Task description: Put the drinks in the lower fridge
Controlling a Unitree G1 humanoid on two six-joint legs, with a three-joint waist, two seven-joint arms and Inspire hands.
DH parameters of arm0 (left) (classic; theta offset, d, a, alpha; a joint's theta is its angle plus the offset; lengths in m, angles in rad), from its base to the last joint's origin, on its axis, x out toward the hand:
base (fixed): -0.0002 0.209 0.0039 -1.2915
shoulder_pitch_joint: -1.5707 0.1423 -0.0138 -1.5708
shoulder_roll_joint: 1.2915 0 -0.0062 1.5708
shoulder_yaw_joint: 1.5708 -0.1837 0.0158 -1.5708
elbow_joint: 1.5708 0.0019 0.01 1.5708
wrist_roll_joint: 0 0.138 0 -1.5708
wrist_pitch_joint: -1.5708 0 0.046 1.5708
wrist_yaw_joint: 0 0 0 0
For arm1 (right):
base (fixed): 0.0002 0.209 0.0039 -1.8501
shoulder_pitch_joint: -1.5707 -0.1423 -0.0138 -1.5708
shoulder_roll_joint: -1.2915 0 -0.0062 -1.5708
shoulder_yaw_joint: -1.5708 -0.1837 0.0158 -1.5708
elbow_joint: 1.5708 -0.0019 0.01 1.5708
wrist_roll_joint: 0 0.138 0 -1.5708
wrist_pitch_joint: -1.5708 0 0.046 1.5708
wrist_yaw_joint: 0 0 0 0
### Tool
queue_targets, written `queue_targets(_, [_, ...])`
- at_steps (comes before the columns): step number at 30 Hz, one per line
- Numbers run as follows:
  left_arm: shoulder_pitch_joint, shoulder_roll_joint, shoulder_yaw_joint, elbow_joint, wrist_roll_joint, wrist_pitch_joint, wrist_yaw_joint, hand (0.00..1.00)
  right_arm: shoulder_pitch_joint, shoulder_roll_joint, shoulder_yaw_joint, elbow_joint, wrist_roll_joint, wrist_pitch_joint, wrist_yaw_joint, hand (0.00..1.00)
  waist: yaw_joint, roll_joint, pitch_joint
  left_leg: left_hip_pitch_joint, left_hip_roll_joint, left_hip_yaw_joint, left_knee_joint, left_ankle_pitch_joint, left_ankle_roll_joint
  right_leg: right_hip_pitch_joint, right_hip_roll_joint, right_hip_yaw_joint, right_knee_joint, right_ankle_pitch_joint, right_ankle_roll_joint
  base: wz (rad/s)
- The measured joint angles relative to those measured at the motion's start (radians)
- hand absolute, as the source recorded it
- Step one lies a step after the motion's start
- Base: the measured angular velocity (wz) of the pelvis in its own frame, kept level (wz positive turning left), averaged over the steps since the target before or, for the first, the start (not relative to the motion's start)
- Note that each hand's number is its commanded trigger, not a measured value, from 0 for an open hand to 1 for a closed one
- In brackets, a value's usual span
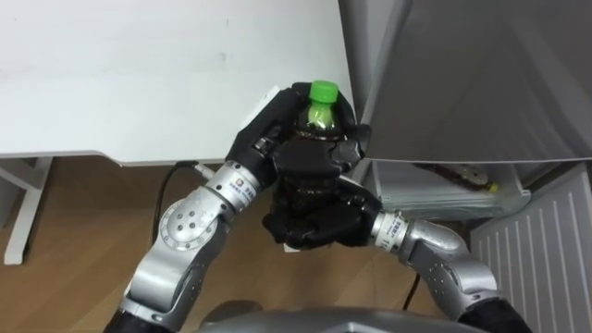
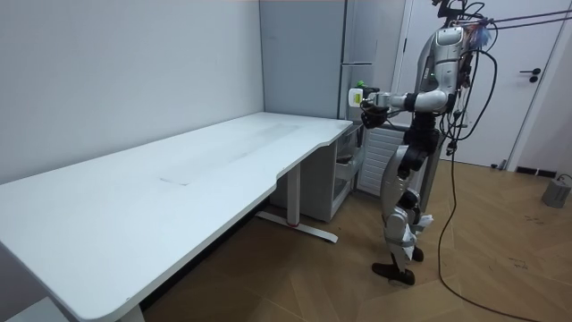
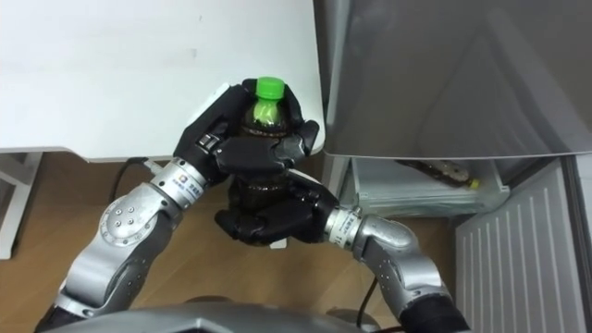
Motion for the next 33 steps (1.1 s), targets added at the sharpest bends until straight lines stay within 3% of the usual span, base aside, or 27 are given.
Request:
queue_targets(9, [0.0, -0.002, 0.006, 0.0, -0.015, -0.009, 0.001, 0.0, 0.016, -0.01, -0.005, 0.002, -0.011, -0.005, -0.009, 1.0, -0.001, 0.002, -0.0011, 0.003, 0.0, 0.002, 0.002, 0.0, 0.0, 0.002, 0.0, 0.003, 0.003, 0.0, 0.0, 0.0])
queue_targets(13, [-0.001, 0.001, 0.018, -0.021, -0.015, -0.059, 0.025, 0.0, 0.053, -0.033, -0.002, 0.016, -0.036, -0.001, -0.021, 1.0, 0.018, 0.003, -0.0021, 0.002, 0.0, 0.003, 0.002, 0.0, 0.0, 0.0, 0.0, 0.006, 0.005, 0.0, 0.0, 0.0])
queue_targets(17, [-0.001, 0.008, 0.054, -0.044, -0.016, -0.108, 0.063, 0.0, 0.07, -0.084, 0.024, 0.02, -0.085, 0.025, -0.038, 1.0, 0.038, 0.006, -0.0035, 0.009, 0.0, 0.004, -0.003, 0.0, 0.0, -0.003, 0.0, 0.014, 0.013, 0.0, 0.0, -0.05])
queue_targets(27, [-0.001, 0.025, 0.088, -0.065, -0.016, -0.112, 0.142, 0.0, 0.07, -0.088, 0.045, 0.021, -0.102, 0.029, -0.078, 1.0, 0.046, 0.012, -0.0069, 0.022, -0.001, -0.005, -0.004, 0.0, 0.0, 0.012, 0.001, 0.008, 0.012, 0.0, 0.0, 0.01])
queue_targets(33, [-0.001, 0.034, 0.165, -0.12, 0.019, -0.151, 0.193, 0.0, 0.075, -0.105, 0.04, 0.02, -0.103, 0.029, -0.078, 1.0, 0.048, 0.015, -0.0066, 0.019, -0.001, -0.007, 0.001, 0.0, 0.0, 0.014, 0.001, -0.003, 0.012, 0.0, 0.0, 0.0])
